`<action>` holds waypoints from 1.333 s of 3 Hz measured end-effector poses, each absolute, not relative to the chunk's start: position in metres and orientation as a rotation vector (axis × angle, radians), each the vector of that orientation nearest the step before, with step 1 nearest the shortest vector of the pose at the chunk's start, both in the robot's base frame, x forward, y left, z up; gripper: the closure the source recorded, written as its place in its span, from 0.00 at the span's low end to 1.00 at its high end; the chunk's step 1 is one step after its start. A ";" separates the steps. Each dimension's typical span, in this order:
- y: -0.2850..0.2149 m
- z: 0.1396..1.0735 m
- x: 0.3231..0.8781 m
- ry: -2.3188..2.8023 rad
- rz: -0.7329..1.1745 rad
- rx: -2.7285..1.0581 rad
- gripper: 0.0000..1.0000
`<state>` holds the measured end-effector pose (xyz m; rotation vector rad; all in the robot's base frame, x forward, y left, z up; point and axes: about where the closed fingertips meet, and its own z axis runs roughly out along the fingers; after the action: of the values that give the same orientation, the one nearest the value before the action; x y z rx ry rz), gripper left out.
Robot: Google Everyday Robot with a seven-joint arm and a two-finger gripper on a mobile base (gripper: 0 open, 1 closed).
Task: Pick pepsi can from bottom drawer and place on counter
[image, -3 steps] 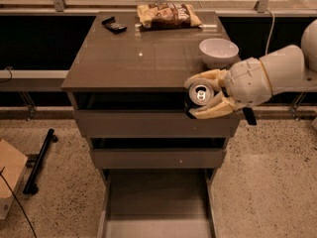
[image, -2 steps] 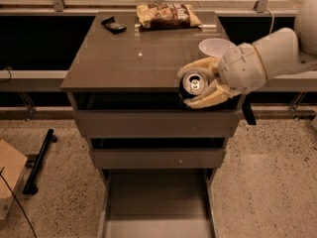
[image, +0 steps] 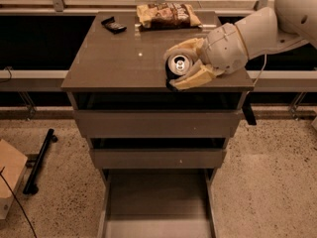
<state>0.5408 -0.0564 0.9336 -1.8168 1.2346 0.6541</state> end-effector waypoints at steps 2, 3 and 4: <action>-0.049 0.932 0.595 1.331 0.588 -1.629 1.00; -0.047 0.935 0.629 1.363 0.561 -1.496 1.00; -0.041 0.937 0.661 1.388 0.565 -1.391 1.00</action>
Offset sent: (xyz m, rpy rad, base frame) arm 0.1025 -0.0031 -0.0014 0.1473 -0.0226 -0.3508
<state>0.6613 -0.0411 0.9365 -1.3912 1.3882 0.5654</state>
